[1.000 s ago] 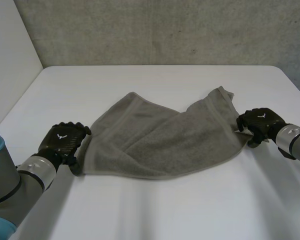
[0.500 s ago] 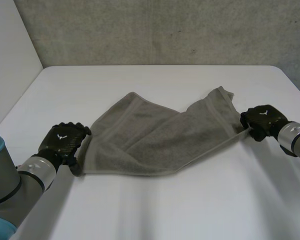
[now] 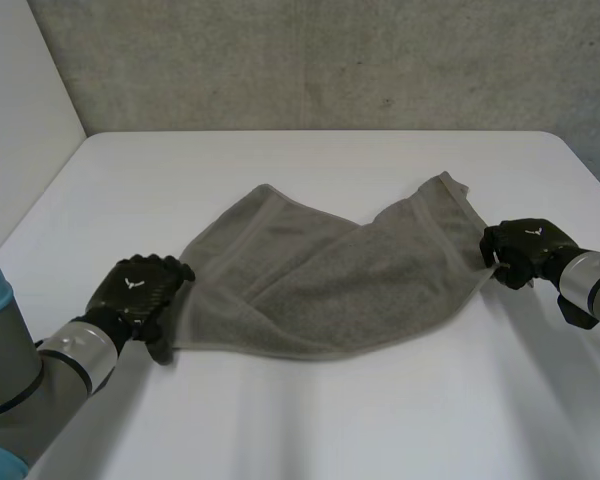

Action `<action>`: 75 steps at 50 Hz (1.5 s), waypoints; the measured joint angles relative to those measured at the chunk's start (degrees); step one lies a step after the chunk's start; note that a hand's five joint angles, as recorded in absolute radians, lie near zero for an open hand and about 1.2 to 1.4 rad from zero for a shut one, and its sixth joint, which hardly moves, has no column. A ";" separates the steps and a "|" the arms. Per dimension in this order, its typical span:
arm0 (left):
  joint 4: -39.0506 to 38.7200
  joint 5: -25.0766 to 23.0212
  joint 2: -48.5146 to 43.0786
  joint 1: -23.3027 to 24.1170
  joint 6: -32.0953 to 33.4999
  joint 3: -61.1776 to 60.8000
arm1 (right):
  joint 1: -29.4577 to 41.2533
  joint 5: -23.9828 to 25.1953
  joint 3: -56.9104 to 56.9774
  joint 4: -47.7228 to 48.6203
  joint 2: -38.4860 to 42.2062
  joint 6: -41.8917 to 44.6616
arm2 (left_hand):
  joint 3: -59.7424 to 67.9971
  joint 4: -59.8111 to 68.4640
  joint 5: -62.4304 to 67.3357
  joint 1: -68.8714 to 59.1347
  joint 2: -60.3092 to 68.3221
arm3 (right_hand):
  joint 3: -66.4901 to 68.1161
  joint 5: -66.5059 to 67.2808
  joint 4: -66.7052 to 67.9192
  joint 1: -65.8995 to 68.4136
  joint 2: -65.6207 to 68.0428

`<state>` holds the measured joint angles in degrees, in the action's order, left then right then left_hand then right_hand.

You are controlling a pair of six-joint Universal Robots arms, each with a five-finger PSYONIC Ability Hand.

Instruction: Fold the towel.

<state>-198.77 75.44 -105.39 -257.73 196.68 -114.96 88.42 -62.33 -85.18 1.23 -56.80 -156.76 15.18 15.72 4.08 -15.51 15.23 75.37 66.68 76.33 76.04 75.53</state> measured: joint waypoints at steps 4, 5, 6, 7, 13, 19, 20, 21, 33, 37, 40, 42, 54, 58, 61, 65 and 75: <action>-0.10 -0.35 0.15 0.12 0.11 -0.74 | 0.00 0.23 -0.23 -0.04 -0.06 0.15 | -0.15 -0.19 -0.22 0.39 -0.25 | 0.00 0.00 0.00 0.00 0.00; -0.19 -0.34 0.14 0.12 0.11 -0.80 | 0.00 0.27 -0.28 -0.04 -0.08 0.16 | -0.18 -0.32 -0.24 0.50 -0.29 | 0.00 0.00 0.00 0.00 0.00; -0.47 -0.31 0.08 0.15 0.10 -0.82 | 0.00 0.35 -0.36 -0.04 -0.11 0.16 | -0.35 -0.39 -0.24 0.60 -0.36 | 0.00 0.00 0.00 0.00 0.00; -0.90 -0.25 -0.04 0.18 0.08 -0.77 | 0.00 0.42 -0.45 -0.04 -0.14 0.17 | -0.38 -0.40 -0.25 0.72 -0.46 | 0.00 0.00 0.00 0.00 0.00; -3.81 0.26 -2.56 0.46 0.21 0.86 | -0.01 0.76 -0.89 -0.01 -0.43 0.16 | -0.38 -0.40 -0.26 0.73 -0.46 | 0.00 0.00 0.00 0.00 0.00; -5.13 0.64 -5.68 0.73 0.38 3.26 | -0.12 0.95 -1.33 0.02 -0.72 0.15 | -0.38 -0.40 -0.25 0.73 -0.46 | 0.00 0.00 0.00 0.00 0.00; -5.25 0.75 -6.25 0.76 0.41 3.73 | -0.16 0.97 -1.42 0.04 -0.77 0.16 | -0.38 -0.40 -0.25 0.73 -0.45 | 0.00 0.00 0.00 0.00 0.00; -5.30 0.83 -6.51 0.78 0.43 3.98 | -0.18 0.99 -1.46 0.04 -0.79 0.17 | -0.38 -0.40 -0.20 0.73 -0.45 | 0.00 0.00 0.00 0.00 0.00; -5.16 4.93 -12.29 0.90 0.58 10.85 | -0.29 1.08 -1.83 0.08 -1.03 0.23 | 3.09 2.06 4.99 -3.11 3.29 | 0.00 0.00 0.00 0.00 0.00; -5.07 5.87 -12.91 0.91 0.58 12.47 | -0.28 1.08 -2.01 0.11 -1.17 0.23 | 7.12 6.21 8.37 -6.79 7.14 | 0.00 0.00 0.00 0.00 0.00; -5.11 6.55 -12.90 0.91 0.56 14.07 | -0.26 1.08 -2.16 0.14 -1.26 0.23 | 7.72 6.69 8.93 -7.08 7.50 | 0.00 0.00 0.00 0.00 0.00; -5.18 7.02 -12.78 0.91 0.53 15.50 | -0.22 1.08 -2.23 0.16 -1.29 0.23 | 7.72 6.69 8.93 -7.08 7.50 | 0.00 0.00 0.00 0.00 0.00; -3.38 9.52 -16.14 0.99 -0.12 25.40 | 0.02 1.07 -2.78 0.21 -1.56 0.23 | 7.72 6.69 8.91 -7.07 7.50 | 0.00 0.00 0.00 0.00 0.00; -2.05 10.16 -16.32 0.91 -0.27 25.94 | 0.02 1.07 -3.18 0.28 -1.88 0.23 | 7.65 6.65 8.79 -6.99 7.42 | 0.00 0.00 0.00 0.00 0.00; -0.92 10.16 -15.11 0.63 -0.29 24.70 | 0.02 1.07 -3.37 0.32 -2.03 0.23 | 7.60 6.58 8.60 -6.96 7.39 | 0.00 0.00 0.00 0.00 0.00; 0.30 9.30 -12.37 0.07 -0.16 20.73 | 0.04 1.07 -3.48 0.35 -2.07 0.23 | 7.60 6.58 8.52 -6.96 7.39 | 0.00 0.00 0.00 0.00 0.00; 1.27 2.96 -3.78 -2.22 0.55 6.68 | 0.16 1.13 -3.66 0.36 -2.03 0.23 | 7.61 6.60 8.41 -6.99 7.39 | 0.00 0.00 0.00 0.01 0.00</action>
<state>-197.50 78.40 -109.17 -259.94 197.23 -108.28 88.58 -61.21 -88.84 1.59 -58.82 -156.53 22.79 22.32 12.49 -22.50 22.62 75.37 66.68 76.33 76.05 75.53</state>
